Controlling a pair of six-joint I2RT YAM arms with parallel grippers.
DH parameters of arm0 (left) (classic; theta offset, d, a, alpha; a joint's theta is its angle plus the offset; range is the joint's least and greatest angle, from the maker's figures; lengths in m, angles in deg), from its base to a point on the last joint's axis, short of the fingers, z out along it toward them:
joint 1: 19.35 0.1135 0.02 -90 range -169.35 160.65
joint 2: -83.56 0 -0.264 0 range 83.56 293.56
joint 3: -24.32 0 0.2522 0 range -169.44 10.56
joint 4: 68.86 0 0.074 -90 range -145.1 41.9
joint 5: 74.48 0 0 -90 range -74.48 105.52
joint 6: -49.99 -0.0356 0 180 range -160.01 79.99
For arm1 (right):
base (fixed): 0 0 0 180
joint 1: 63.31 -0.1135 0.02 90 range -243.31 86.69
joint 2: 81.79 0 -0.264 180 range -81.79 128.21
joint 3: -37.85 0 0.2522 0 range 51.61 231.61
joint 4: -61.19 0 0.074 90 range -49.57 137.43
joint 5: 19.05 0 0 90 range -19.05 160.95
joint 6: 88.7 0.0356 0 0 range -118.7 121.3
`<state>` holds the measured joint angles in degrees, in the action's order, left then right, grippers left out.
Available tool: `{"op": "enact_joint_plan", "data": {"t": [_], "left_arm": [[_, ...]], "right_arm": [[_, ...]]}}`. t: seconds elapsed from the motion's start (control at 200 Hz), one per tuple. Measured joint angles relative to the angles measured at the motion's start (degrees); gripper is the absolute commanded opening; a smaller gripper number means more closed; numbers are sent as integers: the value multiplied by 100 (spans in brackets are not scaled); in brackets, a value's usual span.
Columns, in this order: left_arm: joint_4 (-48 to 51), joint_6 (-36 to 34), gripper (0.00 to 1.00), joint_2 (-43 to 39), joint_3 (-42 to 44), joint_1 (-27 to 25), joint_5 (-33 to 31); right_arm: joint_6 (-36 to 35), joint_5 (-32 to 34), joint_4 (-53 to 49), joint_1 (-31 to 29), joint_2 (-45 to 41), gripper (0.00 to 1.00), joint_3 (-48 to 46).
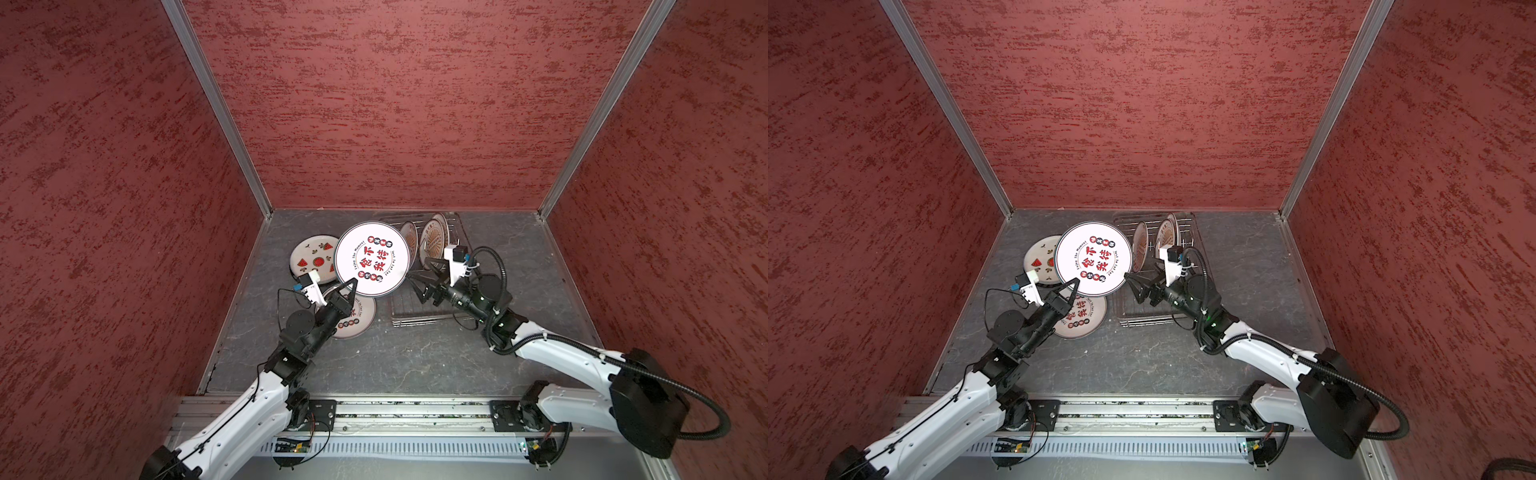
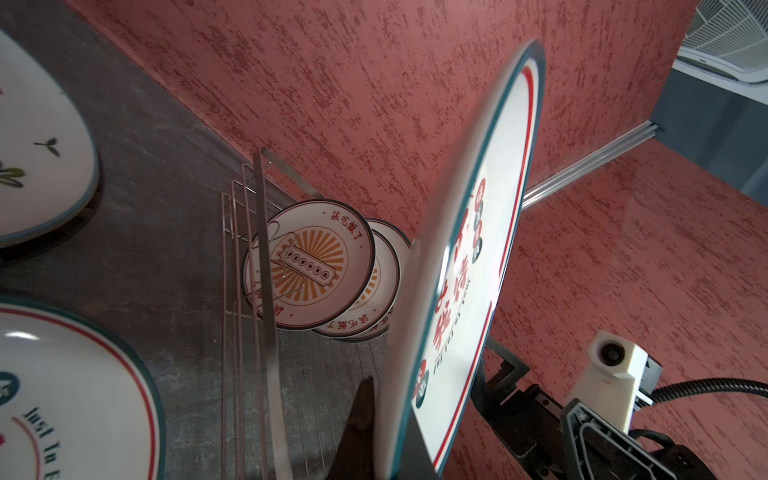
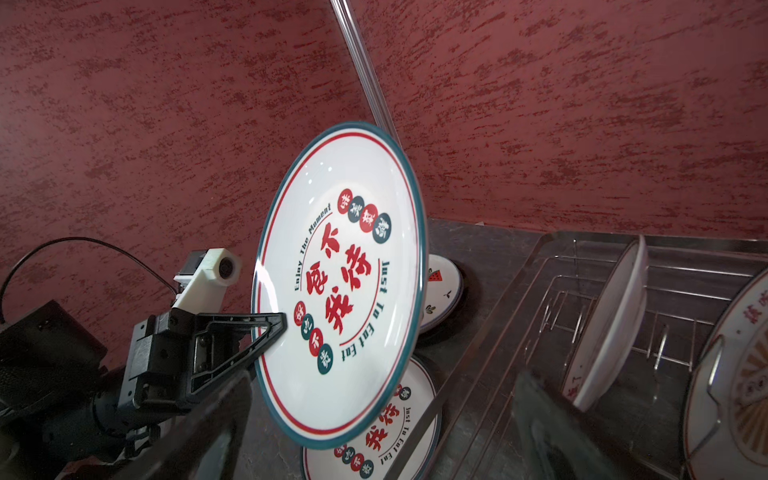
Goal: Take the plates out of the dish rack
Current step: 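Carry the text plate toward the table with the left gripper while the right gripper releases, then lower the red-text plate onto the placed red-text plate with the left gripper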
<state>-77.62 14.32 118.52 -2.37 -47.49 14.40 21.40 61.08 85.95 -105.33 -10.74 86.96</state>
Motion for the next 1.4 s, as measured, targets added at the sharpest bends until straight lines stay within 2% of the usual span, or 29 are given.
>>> {"op": "enact_joint_plan", "data": {"t": [0.341, 0.531, 0.746, 0.927, 1.403], "left_arm": [[1799, 516, 0, -1113, 11, 396, -459], [2741, 723, 0, -1211, -42, 529, -498], [3635, 968, 0, -1329, -131, 581, -503], [4133, 1169, 0, -1252, -402, 601, -544], [4918, 1974, 0, -944, -474, 634, -516]], "right_arm": [[-870, 872, -400, -752, 763, 99, 627], [-1456, 1574, -640, -1255, 1204, 99, 1032], [-1762, 2083, -841, -1425, 1513, 99, 1314], [-1805, 2116, -1062, -1449, 1644, 99, 1440], [-1803, 1491, -1779, -1453, 2474, 96, 2389]]}}
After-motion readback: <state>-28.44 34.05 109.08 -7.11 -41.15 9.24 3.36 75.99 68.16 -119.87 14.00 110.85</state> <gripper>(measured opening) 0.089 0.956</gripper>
